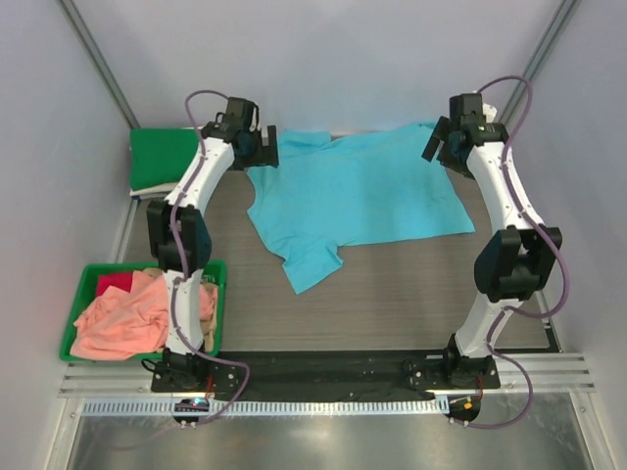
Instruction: Fold and stack the t-shirts
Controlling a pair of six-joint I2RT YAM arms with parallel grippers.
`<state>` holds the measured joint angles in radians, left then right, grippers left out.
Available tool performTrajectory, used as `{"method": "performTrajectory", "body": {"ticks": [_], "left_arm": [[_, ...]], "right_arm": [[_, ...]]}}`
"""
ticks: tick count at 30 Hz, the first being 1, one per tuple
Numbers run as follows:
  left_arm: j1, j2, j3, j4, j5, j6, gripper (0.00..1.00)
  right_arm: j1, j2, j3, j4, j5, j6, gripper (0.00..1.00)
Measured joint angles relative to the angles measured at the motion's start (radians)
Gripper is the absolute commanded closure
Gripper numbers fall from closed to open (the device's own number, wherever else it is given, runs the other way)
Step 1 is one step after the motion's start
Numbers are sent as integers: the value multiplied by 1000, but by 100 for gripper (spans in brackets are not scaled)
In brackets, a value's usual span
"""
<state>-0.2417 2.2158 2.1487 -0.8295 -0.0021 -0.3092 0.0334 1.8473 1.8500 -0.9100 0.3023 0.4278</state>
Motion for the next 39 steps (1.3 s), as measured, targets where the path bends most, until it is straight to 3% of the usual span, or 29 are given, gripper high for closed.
{"method": "performTrajectory", "body": {"ticks": [3,7,12,19,24,30,39], "left_arm": [[-38,-164,-142,52,-13,-31,0],[-119,-374,-412,145,-24,-106,0],[-241,-488,-738,183,-84,-219,0],[-452,-751,-1136,180,-150,-381,2],[-478,-949,-1339,249,-137,-501,8],[-478,-947,-1485,407,-85,-608,17],[-502,-814,-1503,641,-41,-694,37]], "right_arm": [[0,-42,-71,66,-39,9,0],[0,39,-179,150,-103,27,0],[-42,53,-427,264,-204,84,0],[-258,-203,-850,461,-318,193,0],[-255,-359,-919,545,-336,220,0],[-258,-381,-956,612,-380,233,0],[-260,-383,-1003,647,-411,247,1]]}}
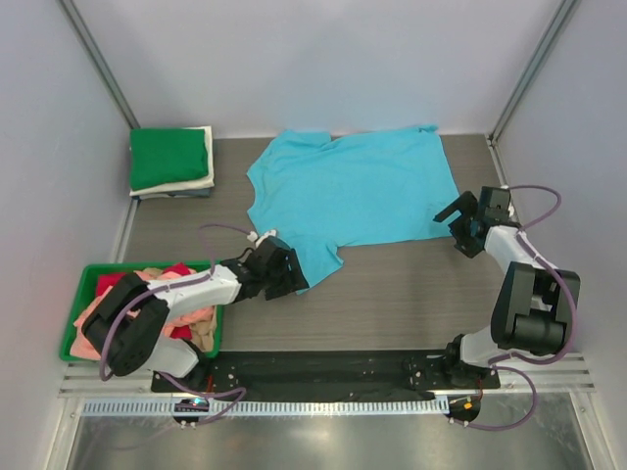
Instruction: Fold and stack the t-shirts
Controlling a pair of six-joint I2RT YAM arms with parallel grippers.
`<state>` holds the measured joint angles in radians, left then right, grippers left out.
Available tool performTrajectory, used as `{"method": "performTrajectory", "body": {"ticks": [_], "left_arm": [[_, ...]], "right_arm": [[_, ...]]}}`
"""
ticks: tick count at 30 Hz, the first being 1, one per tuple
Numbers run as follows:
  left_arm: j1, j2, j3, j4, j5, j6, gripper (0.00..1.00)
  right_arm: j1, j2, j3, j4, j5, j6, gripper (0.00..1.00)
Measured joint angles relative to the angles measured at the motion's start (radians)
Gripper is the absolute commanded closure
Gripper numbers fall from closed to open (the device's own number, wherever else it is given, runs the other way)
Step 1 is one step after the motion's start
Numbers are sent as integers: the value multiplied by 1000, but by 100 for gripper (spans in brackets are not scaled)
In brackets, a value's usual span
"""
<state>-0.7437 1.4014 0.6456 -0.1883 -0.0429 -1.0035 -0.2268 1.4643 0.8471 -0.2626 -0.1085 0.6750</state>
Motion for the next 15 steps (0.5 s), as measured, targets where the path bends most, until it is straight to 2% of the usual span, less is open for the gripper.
{"method": "performTrajectory", "body": {"ticks": [1,2,3,4,7,8,9,15], "left_arm": [[-4,16,3,20,1,-6,41],[-7,31,8,36,5,-12,50],[-10,44,11,54,9,-18,54],[-11,60,12,72,13,-19,65],[-14,90,13,115,37,-24,79],[-15,103,13,122,46,-26,92],[-15,108,13,132,53,-30,99],[-15,103,11,116,43,-2,100]], "right_arm": [[0,-1,-13,10,-2,8,1],[0,-1,-25,14,-4,14,0],[0,-1,-37,17,-3,18,0],[-2,-1,-51,21,-3,23,0],[-23,-2,-85,31,-8,40,0],[-37,-3,-94,36,-10,44,0],[-58,-5,-103,40,-12,50,1],[-137,-13,-137,68,-9,77,1]]}}
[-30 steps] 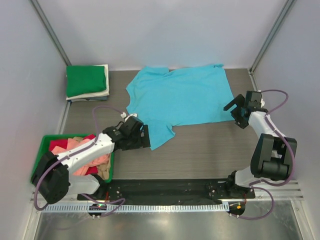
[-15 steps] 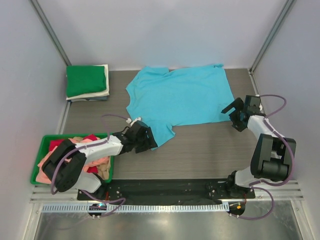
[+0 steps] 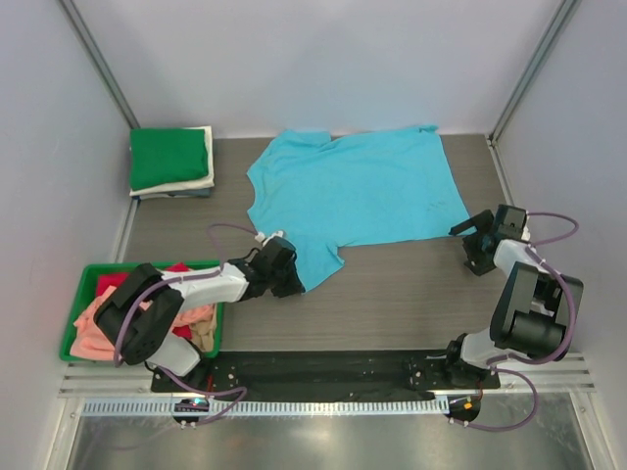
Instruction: Fold and stack the t-shirts
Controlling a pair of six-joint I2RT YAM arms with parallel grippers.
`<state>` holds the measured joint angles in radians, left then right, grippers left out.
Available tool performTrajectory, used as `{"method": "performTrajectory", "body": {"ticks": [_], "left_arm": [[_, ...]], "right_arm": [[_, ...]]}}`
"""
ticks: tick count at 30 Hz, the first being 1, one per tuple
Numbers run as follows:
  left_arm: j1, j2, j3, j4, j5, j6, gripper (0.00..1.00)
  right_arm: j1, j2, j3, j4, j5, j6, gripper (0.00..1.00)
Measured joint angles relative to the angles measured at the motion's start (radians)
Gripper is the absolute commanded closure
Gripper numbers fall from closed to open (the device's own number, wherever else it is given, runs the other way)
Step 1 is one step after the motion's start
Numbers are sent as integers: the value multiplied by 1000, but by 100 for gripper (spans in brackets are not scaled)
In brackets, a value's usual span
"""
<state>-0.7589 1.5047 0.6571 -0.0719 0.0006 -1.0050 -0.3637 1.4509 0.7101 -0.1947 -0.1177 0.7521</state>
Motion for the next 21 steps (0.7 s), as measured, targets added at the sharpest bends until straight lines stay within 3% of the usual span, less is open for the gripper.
{"method": "performTrajectory", "body": {"ticks": [7,21], "left_arm": [[20,-50,-1,-42,-40,79,100],[94,-111,-129,87,-9,95,100]], "right_arm": [[-11,14,-5,42,3,22,17],[-12,160,74,166,76,69,42]]}}
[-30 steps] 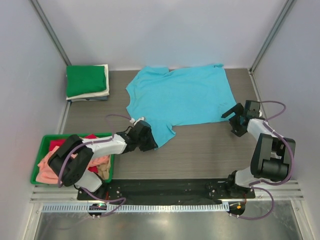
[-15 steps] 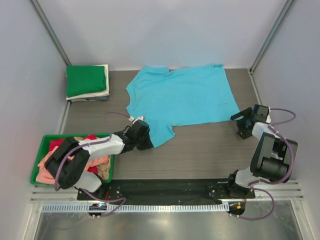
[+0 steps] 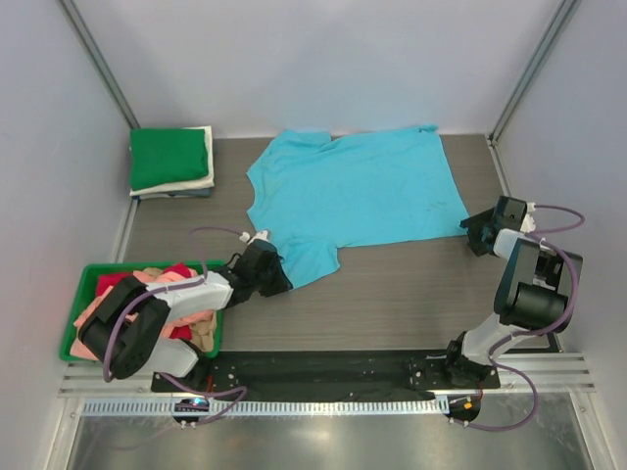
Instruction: Fold and stack the t-shirts
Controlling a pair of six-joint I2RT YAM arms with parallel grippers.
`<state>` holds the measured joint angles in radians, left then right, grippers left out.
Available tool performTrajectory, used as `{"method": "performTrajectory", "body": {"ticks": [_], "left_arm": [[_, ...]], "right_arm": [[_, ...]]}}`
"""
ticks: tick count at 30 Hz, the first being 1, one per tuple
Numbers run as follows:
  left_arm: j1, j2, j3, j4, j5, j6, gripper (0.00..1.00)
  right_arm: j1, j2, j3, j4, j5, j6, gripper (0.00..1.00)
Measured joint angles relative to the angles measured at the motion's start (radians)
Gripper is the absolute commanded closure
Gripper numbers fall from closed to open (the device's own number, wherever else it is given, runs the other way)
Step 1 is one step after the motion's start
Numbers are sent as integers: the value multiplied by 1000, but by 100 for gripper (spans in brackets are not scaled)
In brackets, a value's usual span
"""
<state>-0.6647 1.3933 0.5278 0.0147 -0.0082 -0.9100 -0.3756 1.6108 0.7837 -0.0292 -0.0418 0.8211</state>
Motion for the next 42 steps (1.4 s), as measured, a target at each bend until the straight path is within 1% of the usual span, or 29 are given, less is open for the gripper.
{"method": "performTrajectory", "body": {"ticks": [4,5,10,14,16,17,20,27,31,36,42], "left_arm": [[2,0,-8,20,2,0,100],[3,0,-10,25,3,0,100],[9,0,-11,35,13,0,100],[13,0,-12,42,21,0,100],[13,0,-14,43,22,-1,100],[13,0,-14,43,22,-1,100],[13,0,-16,47,25,-2,100],[13,0,-17,48,25,-3,100],[13,-25,-16,13,24,-3,100],[13,-142,29,-127,24,4,100],[13,-325,109,-309,-11,9,100]], "right_arm": [[0,31,10,37,25,5,52],[0,38,13,48,27,4,57],[-2,73,15,110,32,6,67],[-2,90,15,139,33,5,79],[-3,97,15,149,32,5,83],[-3,100,15,154,31,3,89],[-5,107,14,167,29,2,99],[-7,106,-1,193,4,1,99],[-6,49,-33,137,-23,3,99],[-6,-106,-51,-6,-45,5,99],[-6,-315,-68,-119,-66,2,99]]}}
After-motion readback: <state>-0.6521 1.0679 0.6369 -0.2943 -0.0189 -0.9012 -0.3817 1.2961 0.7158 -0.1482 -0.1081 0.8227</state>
